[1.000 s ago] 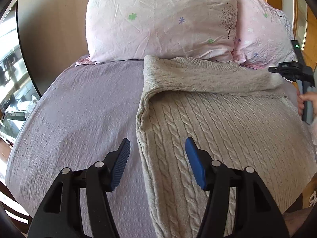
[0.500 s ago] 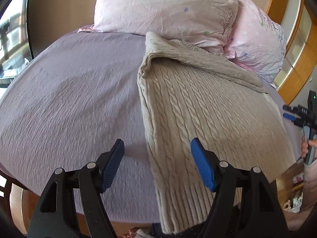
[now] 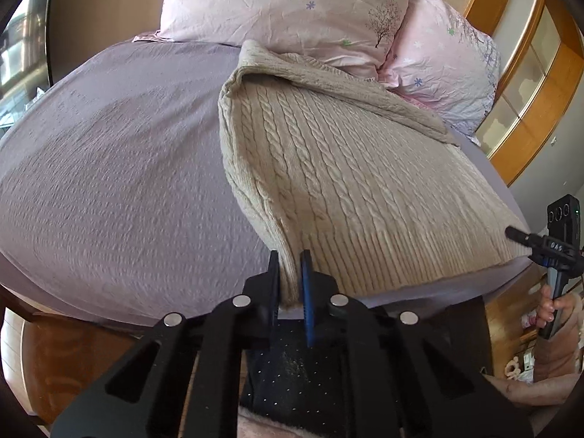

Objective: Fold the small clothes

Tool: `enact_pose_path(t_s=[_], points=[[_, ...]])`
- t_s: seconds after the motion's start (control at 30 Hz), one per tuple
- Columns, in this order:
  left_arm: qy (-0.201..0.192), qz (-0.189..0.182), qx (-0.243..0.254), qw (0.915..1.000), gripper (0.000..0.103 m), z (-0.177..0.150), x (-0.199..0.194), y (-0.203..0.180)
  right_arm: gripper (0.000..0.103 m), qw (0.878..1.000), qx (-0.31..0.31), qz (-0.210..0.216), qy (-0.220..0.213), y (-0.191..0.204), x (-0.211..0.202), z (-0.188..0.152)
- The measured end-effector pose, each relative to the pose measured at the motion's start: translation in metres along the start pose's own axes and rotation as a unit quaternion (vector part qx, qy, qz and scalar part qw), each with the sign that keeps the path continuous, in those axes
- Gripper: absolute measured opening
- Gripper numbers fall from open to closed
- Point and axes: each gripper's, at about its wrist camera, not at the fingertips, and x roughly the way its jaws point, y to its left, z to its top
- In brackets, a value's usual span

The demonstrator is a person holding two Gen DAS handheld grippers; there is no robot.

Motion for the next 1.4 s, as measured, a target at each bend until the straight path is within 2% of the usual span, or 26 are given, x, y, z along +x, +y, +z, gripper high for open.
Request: enact_pose_path(t_s=[0.13,0.27,0.37,0.47,0.5,0.63,0.73,0.8,0.83,0.87,0.9,0.93,0.97,1.0,1.07,1.17,1.27,1.33,1.4], points=[[-0.043,-0.016,-0.006,0.9989,0.009,0.027,-0.013,0.002,0.007,0.997,-0.006,0.019,-0.080,0.011,-0.028,0.031],[-0.103,-0.006,-0.007,0.9946,0.008,0.098,-0.015,0.007,0.007,0.988,0.019,0.045,-0.145,0.008,-0.028,0.090],[-0.127,0.025,0.001,0.9915,0.008,0.162,0.010,0.006,0.007,0.982,0.066,0.039,-0.174,-0.013,-0.001,0.147],[-0.126,0.065,0.005,0.9899,0.008,0.223,0.059,0.007,0.007,0.976,0.123,-0.004,-0.181,-0.045,0.050,0.211],[-0.118,0.085,0.007,0.9894,0.008,0.244,0.082,0.008,0.007,0.974,0.137,-0.025,-0.178,-0.053,0.066,0.224],[-0.076,0.129,-0.006,0.9887,0.008,0.289,0.155,0.020,0.007,0.961,0.193,-0.106,-0.168,-0.085,0.124,0.263],[-0.061,0.139,-0.031,0.9879,0.008,0.301,0.178,0.035,0.007,0.947,0.246,-0.130,-0.160,-0.106,0.146,0.268],[-0.067,0.130,-0.064,0.9872,0.009,0.307,0.177,0.049,0.020,0.941,0.272,-0.132,-0.149,-0.112,0.157,0.268],[-0.073,0.126,-0.081,0.9860,0.010,0.308,0.173,0.055,0.032,0.943,0.268,-0.125,-0.155,-0.111,0.158,0.269],[-0.081,0.126,-0.099,0.9837,0.010,0.309,0.167,0.063,0.049,0.947,0.248,-0.122,-0.163,-0.105,0.158,0.272],[-0.090,0.123,-0.113,0.9818,0.011,0.310,0.159,0.071,0.057,0.951,0.230,-0.124,-0.166,-0.099,0.157,0.274],[-0.098,0.114,-0.123,0.9810,0.014,0.309,0.150,0.079,0.072,0.954,0.207,-0.134,-0.173,-0.089,0.153,0.275],[-0.101,0.105,-0.127,0.9811,0.023,0.305,0.142,0.085,0.083,0.955,0.192,-0.140,-0.179,-0.081,0.148,0.274],[-0.096,0.093,-0.131,0.9822,0.039,0.302,0.137,0.090,0.086,0.956,0.177,-0.141,-0.185,-0.073,0.142,0.273],[-0.072,0.053,-0.135,0.9868,0.053,0.285,0.130,0.096,0.089,0.964,0.140,-0.132,-0.183,-0.056,0.131,0.267],[-0.021,-0.003,-0.125,0.9919,0.053,0.256,0.136,0.093,0.092,0.972,0.093,-0.125,-0.176,-0.038,0.118,0.251],[0.024,-0.046,-0.134,0.9896,0.052,0.233,0.152,0.087,0.094,0.973,0.058,-0.127,-0.182,-0.025,0.108,0.238],[0.039,-0.059,-0.138,0.9879,0.051,0.227,0.163,0.082,0.094,0.974,0.046,-0.126,-0.184,-0.022,0.103,0.229],[0.036,-0.049,-0.139,0.9885,0.051,0.226,0.170,0.078,0.094,0.974,0.041,-0.120,-0.187,-0.018,0.103,0.226]])
